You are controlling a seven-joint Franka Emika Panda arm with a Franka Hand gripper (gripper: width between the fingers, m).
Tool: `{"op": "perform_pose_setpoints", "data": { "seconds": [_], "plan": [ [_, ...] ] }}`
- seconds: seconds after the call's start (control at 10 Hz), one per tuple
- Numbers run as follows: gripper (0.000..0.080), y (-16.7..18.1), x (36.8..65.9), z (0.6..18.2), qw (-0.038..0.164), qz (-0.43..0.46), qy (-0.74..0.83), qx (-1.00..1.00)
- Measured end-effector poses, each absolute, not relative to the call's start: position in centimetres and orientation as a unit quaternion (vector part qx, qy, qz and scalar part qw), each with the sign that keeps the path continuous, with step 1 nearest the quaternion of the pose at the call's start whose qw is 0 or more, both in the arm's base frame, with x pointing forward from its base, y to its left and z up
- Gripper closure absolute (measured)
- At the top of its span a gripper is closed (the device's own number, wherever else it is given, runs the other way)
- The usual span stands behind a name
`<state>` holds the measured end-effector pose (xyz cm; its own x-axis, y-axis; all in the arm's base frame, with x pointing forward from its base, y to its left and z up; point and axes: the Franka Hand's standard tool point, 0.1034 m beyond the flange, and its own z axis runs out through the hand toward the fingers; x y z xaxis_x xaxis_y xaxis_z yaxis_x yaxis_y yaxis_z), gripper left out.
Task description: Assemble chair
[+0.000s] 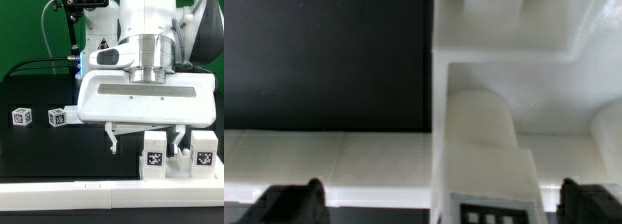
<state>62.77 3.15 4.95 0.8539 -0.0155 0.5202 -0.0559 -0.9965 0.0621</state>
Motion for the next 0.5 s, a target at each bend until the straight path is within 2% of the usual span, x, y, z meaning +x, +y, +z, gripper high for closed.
{"op": "perform_pose_setpoints", "data": {
  "seconds": [0.1, 0.2, 0.4, 0.5],
  "plan": [
    [0.0151, 2.2, 62.7, 5.1, 0.044, 0.277, 0.004, 0.960],
    [0.0151, 1.7, 62.4, 4.7, 0.032, 0.277, 0.013, 0.960],
    [0.0151, 2.6, 62.1, 3.8, -0.010, 0.270, 0.006, 0.963],
    [0.0151, 3.3, 61.9, 3.1, -0.021, 0.265, 0.001, 0.964]
  ]
}}
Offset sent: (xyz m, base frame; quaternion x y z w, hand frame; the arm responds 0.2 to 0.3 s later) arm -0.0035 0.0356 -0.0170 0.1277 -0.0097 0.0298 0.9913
